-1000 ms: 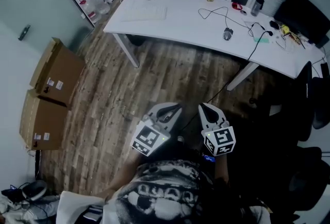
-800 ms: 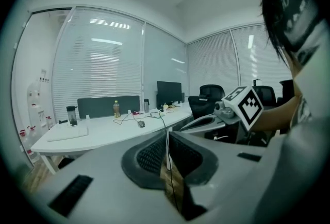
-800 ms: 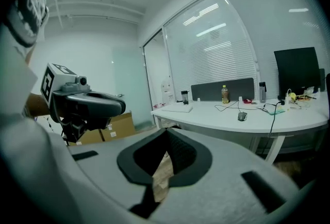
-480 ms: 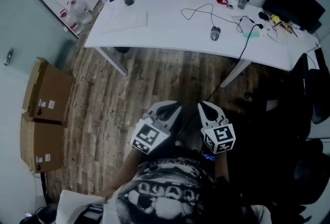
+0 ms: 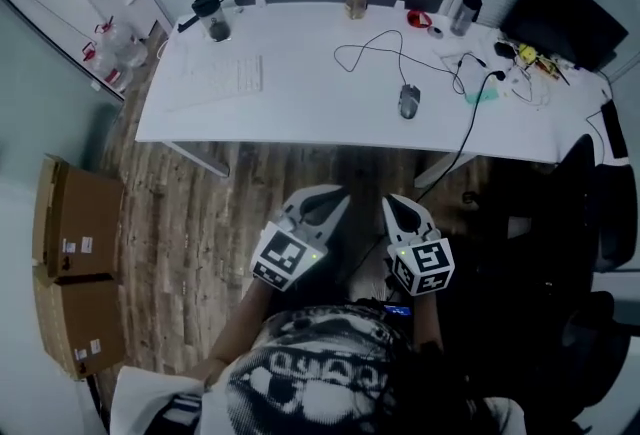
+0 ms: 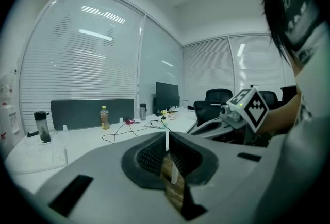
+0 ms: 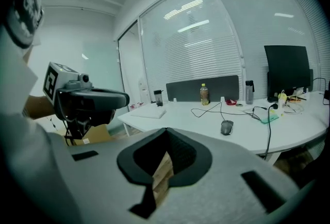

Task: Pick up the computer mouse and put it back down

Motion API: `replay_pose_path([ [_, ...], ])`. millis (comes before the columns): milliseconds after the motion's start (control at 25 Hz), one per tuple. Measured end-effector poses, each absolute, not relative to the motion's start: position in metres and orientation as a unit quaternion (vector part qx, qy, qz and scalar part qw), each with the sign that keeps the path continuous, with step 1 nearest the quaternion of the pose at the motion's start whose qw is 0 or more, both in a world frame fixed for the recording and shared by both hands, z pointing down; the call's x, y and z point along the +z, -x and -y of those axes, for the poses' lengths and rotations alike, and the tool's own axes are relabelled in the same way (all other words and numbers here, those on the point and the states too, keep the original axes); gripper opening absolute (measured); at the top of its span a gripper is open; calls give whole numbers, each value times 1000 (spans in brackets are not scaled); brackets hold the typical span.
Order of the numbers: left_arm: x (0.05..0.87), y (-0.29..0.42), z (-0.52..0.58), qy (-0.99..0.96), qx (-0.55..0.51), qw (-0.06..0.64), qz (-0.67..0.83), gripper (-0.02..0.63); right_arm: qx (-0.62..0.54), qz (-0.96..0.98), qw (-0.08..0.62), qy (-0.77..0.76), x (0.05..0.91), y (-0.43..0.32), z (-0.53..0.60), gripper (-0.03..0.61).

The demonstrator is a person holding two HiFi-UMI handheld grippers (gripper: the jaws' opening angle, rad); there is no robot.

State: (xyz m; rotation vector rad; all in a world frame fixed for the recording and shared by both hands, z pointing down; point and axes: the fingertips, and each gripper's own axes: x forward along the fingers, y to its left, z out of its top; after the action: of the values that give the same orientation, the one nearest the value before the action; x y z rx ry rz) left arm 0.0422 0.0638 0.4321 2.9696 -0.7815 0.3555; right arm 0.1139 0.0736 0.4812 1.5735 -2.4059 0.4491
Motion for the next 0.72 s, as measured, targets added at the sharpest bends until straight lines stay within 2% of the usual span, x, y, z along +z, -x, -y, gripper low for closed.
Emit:
replay_pose_path([
  [440, 434, -47, 44, -973, 97, 31, 205, 17, 155, 798, 137, -566, 481, -109, 26, -6],
  [720, 440, -44, 65, -977, 92, 41, 187, 17, 168, 781, 147, -583, 489, -106, 38, -6],
])
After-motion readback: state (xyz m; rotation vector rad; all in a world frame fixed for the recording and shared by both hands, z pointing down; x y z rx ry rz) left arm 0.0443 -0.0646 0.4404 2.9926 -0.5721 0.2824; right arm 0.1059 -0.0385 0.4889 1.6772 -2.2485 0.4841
